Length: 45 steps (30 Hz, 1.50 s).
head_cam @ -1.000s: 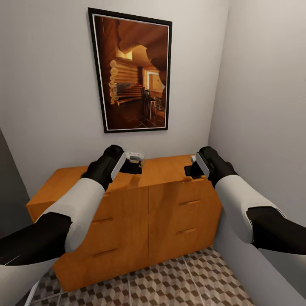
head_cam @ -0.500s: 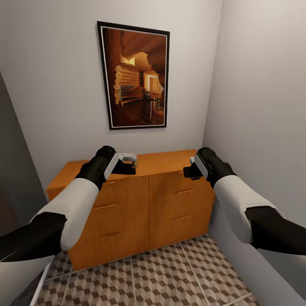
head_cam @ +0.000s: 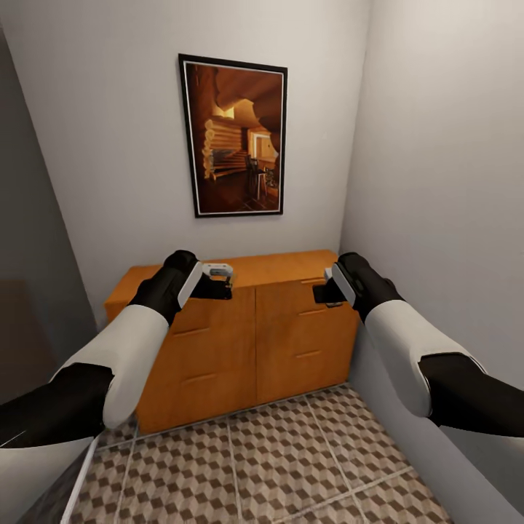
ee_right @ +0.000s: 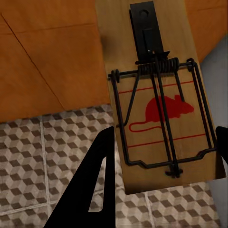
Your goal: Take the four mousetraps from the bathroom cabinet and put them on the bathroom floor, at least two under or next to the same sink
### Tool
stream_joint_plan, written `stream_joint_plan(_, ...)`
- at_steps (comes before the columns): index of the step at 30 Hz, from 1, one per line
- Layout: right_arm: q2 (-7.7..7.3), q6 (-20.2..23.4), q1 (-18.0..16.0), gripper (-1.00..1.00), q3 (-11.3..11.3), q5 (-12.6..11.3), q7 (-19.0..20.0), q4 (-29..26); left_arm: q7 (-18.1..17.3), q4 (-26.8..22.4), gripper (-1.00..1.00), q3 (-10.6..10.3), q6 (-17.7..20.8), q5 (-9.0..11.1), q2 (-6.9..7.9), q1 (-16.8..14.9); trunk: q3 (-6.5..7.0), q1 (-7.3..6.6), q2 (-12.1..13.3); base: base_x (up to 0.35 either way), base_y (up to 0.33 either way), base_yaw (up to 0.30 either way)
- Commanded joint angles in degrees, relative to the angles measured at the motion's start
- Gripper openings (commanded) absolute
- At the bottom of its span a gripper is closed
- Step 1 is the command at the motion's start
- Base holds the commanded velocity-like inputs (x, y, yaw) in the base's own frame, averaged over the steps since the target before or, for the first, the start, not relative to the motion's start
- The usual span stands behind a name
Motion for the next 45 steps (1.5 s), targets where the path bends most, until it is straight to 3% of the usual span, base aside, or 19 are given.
stream_joint_plan(1,-0.02,0.2,0.0,-1.00,0.2,-0.2,-0.1,0.0,0.1,0.0,-1.00,-0.2,0.2,0.2,0.04,0.0,-0.06,-0.04,0.0,-0.345,0.000,0.000)
stream_joint_plan(15,0.02,-0.8,0.0,-1.00,0.3,-0.3,-0.2,0.8,0.1,5.0,-1.00,-0.1,0.2,0.2,0.95,0.0,-0.06,-0.04,0.0,-0.345,0.000,0.000)
stream_joint_plan(28,0.06,-8.3,0.0,-1.00,0.3,-0.3,-0.2,8.8,0.0,14.6,-1.00,-0.1,0.2,0.2,1.34,0.0,-0.06,-0.04,0.0,-0.346,0.000,0.000)
stream_joint_plan(32,0.08,-11.6,0.0,-1.00,0.3,-0.2,-0.2,11.8,-0.1,17.4,-1.00,-0.1,0.2,0.2,2.27,0.0,-0.06,-0.04,0.0,-0.346,0.000,0.000)
stream_joint_plan(36,0.00,-12.9,0.0,-1.00,0.3,-0.2,-0.2,12.9,-0.1,19.0,-1.00,-0.2,0.1,0.2,3.04,0.0,-0.06,-0.04,0.0,-0.346,0.000,0.000)
stream_joint_plan(45,-0.02,-13.2,0.0,-1.00,0.3,-0.2,0.0,13.1,-0.1,20.2,-1.00,-0.2,-0.1,0.2,3.29,0.0,-0.06,-0.04,0.0,-0.346,0.000,0.000)
